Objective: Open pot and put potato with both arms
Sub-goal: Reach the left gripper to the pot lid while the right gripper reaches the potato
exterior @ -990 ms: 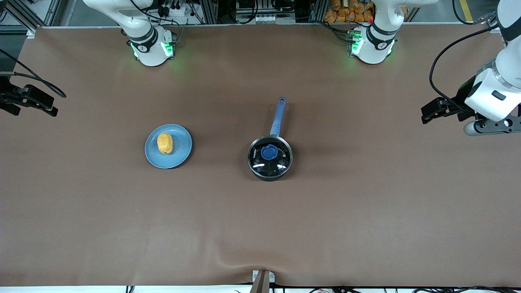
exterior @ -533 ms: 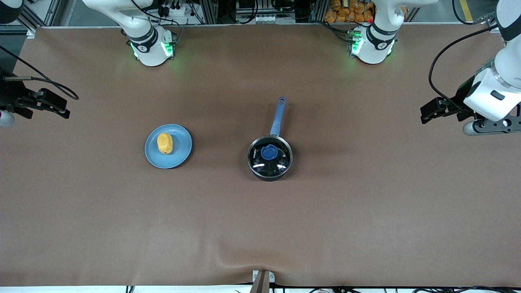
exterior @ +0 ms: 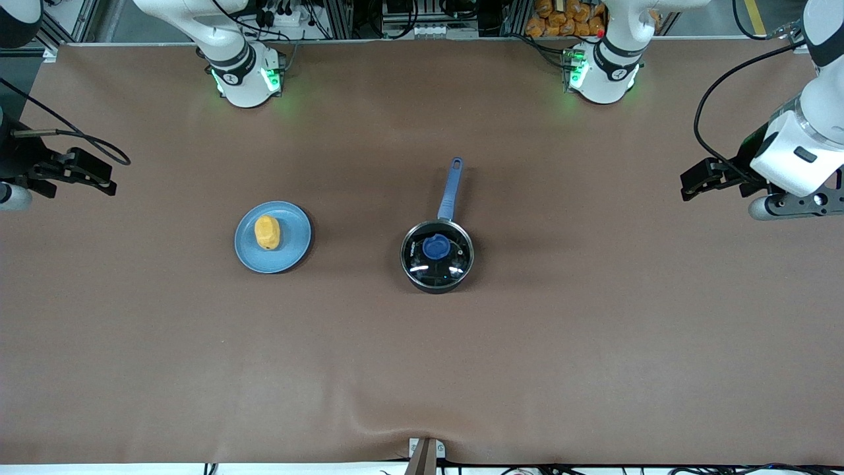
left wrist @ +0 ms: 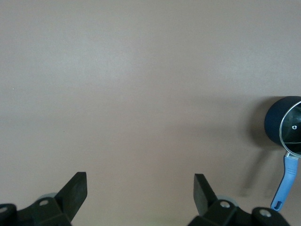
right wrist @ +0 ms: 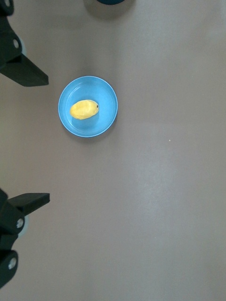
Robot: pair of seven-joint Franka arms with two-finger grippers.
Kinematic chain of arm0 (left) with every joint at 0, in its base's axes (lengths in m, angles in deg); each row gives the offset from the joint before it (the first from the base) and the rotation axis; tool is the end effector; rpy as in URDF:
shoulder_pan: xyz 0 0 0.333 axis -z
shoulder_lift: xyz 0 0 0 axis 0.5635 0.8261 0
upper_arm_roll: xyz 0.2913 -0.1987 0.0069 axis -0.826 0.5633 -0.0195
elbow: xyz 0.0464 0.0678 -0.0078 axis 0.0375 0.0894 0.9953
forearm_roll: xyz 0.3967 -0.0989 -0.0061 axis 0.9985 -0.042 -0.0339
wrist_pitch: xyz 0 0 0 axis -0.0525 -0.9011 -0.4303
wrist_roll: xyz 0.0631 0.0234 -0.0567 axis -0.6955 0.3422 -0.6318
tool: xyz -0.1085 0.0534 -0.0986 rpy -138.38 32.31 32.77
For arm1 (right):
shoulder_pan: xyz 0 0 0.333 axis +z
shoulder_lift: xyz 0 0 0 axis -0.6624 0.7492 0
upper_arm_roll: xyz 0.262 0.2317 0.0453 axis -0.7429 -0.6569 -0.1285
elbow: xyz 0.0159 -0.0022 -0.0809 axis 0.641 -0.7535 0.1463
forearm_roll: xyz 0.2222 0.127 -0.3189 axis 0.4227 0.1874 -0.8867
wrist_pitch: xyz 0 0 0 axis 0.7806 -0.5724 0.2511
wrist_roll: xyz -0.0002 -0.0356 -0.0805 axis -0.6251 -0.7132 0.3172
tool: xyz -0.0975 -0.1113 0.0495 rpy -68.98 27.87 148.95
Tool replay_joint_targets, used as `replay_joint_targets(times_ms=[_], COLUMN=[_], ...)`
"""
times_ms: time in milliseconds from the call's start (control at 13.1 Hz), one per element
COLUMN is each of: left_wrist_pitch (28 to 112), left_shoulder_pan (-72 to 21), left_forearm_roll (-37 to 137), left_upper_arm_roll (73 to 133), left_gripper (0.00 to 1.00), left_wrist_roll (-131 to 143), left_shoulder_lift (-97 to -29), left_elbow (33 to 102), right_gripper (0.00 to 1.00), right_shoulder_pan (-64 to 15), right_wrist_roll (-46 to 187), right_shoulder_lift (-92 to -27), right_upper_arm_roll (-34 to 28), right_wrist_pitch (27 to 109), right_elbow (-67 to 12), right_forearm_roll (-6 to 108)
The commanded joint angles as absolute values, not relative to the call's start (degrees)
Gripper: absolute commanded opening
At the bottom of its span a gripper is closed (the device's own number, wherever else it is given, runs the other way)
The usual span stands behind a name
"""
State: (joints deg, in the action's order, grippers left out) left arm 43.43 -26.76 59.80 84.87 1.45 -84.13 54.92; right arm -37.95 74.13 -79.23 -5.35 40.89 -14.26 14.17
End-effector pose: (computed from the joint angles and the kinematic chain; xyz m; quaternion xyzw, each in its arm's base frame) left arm 0.5922 -0.0802 0.5897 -0.9995 -0.0294 0.0139 0.0066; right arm 0.5879 0.0042 0.6141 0.9998 0.0182 -0.0059 0.0040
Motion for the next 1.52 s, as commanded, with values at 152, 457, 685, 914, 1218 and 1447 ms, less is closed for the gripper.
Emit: replay_joint_targets(times_ms=[152, 457, 685, 914, 1218, 1447], left_wrist_pitch=[45.2, 49.7, 56.3, 63.0, 66.3, 70.0], left_shoulder_pan=[-26.5, -26.5, -23.3, -14.7, -7.0, -4.2], left_forearm_roll=[58.6, 58.6, 58.7, 59.5, 60.4, 60.6], left_upper_arm_roll=[87.1, 92.6, 95.3, 94.8, 94.6, 94.3], left_gripper=[1.00, 1.00, 1.00, 1.00, 1.00, 1.00], left_wrist_roll=[-0.1, -4.9, -10.4, -22.5, -34.5, -38.5], left_shoulder_lift=[-82.3, -78.2, -73.1, -66.0, -58.2, -55.7], left_elbow=[54.5, 54.5, 54.5, 52.8, 46.9, 46.8], right_gripper=[1.00, 1.00, 1.00, 1.00, 1.00, 1.00], right_shoulder_pan=[-37.6, -37.5, -36.3, -36.6, -36.7, -36.9], right_wrist_roll=[73.4, 73.4, 74.2, 74.2, 74.0, 73.6], right_shoulder_lift=[-79.7, -79.7, -80.1, -79.8, -79.7, -81.6], right_upper_arm_roll=[-5.0, -4.9, -4.9, -5.0, -5.3, -5.3], right_wrist_pitch=[41.3, 41.5, 42.1, 42.3, 43.0, 49.9], right_elbow=[-14.4, -14.6, -15.6, -15.6, -16.7, -24.4], right_forearm_roll=[14.3, 14.0, 13.5, 13.7, 13.9, 14.0])
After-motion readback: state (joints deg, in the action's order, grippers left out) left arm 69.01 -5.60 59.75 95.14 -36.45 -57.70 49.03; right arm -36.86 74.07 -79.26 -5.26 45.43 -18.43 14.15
